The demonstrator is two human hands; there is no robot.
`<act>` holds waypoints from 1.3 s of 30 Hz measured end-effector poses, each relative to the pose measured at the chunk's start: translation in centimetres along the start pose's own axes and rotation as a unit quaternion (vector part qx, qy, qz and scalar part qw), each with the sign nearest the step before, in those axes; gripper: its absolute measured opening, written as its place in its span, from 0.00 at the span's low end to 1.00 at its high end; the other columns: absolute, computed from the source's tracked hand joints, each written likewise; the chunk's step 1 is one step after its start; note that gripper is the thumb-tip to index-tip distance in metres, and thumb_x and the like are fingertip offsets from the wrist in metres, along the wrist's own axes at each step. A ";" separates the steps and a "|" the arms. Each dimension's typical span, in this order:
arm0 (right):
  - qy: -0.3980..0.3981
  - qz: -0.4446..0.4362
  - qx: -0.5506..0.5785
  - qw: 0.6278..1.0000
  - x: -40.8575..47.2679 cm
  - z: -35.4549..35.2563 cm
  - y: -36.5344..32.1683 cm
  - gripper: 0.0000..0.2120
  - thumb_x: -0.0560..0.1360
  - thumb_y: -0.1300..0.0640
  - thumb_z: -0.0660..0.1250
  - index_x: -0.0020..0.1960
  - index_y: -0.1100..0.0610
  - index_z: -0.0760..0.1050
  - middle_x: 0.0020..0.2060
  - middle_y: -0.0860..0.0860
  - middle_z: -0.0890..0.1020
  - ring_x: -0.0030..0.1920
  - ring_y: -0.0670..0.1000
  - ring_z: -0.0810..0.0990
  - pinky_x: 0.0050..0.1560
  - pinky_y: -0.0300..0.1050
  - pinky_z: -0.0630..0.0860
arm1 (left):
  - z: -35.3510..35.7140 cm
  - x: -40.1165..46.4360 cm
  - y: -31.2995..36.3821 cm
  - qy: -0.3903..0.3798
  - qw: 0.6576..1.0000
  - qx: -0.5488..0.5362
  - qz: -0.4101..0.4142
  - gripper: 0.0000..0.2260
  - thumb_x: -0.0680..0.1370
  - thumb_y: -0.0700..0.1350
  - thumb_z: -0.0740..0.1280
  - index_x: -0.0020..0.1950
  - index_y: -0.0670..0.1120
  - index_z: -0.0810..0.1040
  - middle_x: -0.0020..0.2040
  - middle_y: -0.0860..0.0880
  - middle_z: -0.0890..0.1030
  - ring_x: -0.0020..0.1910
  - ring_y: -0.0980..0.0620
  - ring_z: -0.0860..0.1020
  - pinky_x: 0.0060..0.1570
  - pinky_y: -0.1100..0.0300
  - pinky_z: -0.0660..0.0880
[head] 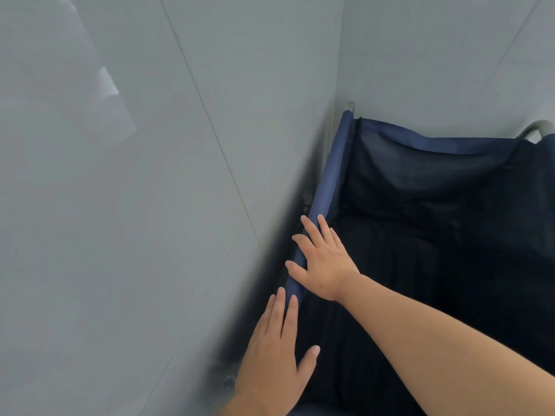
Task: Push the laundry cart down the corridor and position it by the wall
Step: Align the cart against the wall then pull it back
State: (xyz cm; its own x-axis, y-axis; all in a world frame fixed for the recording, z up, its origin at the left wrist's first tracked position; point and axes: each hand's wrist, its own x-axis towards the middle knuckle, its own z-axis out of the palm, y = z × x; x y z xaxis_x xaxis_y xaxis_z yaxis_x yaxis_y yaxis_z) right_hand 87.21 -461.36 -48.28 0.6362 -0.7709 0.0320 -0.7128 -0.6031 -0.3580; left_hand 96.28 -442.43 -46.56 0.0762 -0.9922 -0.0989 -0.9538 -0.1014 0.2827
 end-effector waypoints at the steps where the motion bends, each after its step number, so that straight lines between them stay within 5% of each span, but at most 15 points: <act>1: -0.001 0.001 -0.002 1.000 0.1 0.0 0.0 0.32 0.76 0.31 0.46 0.72 0.48 0.61 0.79 0.49 0.46 0.75 0.53 0.32 0.72 0.55 0.40 | -0.2 0.0 0.0 -0.002 1.000 0.001 -0.003 0.36 0.77 0.67 0.49 0.77 0.51 0.41 0.79 0.49 0.45 0.77 0.50 0.50 0.71 0.55 0.55; 13: -0.019 -0.002 -0.006 1.000 0.5 -0.3 -0.6 0.33 0.76 0.32 0.46 0.73 0.50 0.60 0.79 0.51 0.45 0.75 0.55 0.32 0.72 0.54 0.39 | -0.1 0.1 -1.0 -0.018 1.000 0.005 -0.006 0.37 0.78 0.68 0.47 0.66 0.59 0.18 0.72 0.58 0.23 0.74 0.56 0.30 0.71 0.62 0.38; 31: -0.020 -0.005 -0.002 1.000 0.8 -0.1 -1.2 0.34 0.76 0.32 0.45 0.74 0.51 0.59 0.79 0.52 0.46 0.75 0.56 0.33 0.73 0.56 0.41 | 0.2 -0.1 -1.8 -0.004 1.000 -0.010 -0.012 0.39 0.79 0.64 0.53 0.68 0.59 0.19 0.72 0.58 0.23 0.73 0.57 0.30 0.70 0.62 0.39; 33: -0.021 -0.004 -0.003 1.000 0.9 0.0 -1.4 0.34 0.76 0.32 0.45 0.74 0.51 0.59 0.79 0.52 0.45 0.75 0.56 0.33 0.73 0.56 0.41 | 0.2 -0.1 -2.0 -0.003 1.000 -0.018 -0.013 0.40 0.79 0.60 0.56 0.71 0.58 0.23 0.74 0.57 0.26 0.75 0.55 0.34 0.70 0.62 0.40; 37: -0.021 -0.001 0.002 1.000 1.3 0.0 -1.8 0.34 0.76 0.32 0.45 0.73 0.52 0.59 0.79 0.52 0.46 0.76 0.56 0.33 0.74 0.57 0.43 | -0.9 -0.1 -2.1 -0.005 1.000 -0.010 -0.005 0.42 0.75 0.55 0.68 0.79 0.48 0.43 0.80 0.46 0.49 0.76 0.48 0.53 0.70 0.55 0.59; 39: -0.022 0.000 0.004 1.000 1.4 0.0 -1.9 0.34 0.76 0.32 0.45 0.73 0.52 0.59 0.79 0.52 0.45 0.76 0.56 0.33 0.74 0.57 0.42 | -0.8 0.0 -2.5 0.000 1.000 0.007 0.014 0.40 0.78 0.56 0.62 0.77 0.51 0.36 0.79 0.49 0.40 0.78 0.49 0.45 0.73 0.56 0.51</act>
State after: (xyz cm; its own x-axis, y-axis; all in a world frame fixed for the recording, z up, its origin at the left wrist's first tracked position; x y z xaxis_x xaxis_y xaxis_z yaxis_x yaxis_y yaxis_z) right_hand 89.43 -461.32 -47.52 0.6490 -0.7608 -0.0088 -0.7101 -0.6016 -0.3658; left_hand 98.88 -442.25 -46.47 0.0490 -0.9947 -0.0900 -0.9594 -0.0719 0.2729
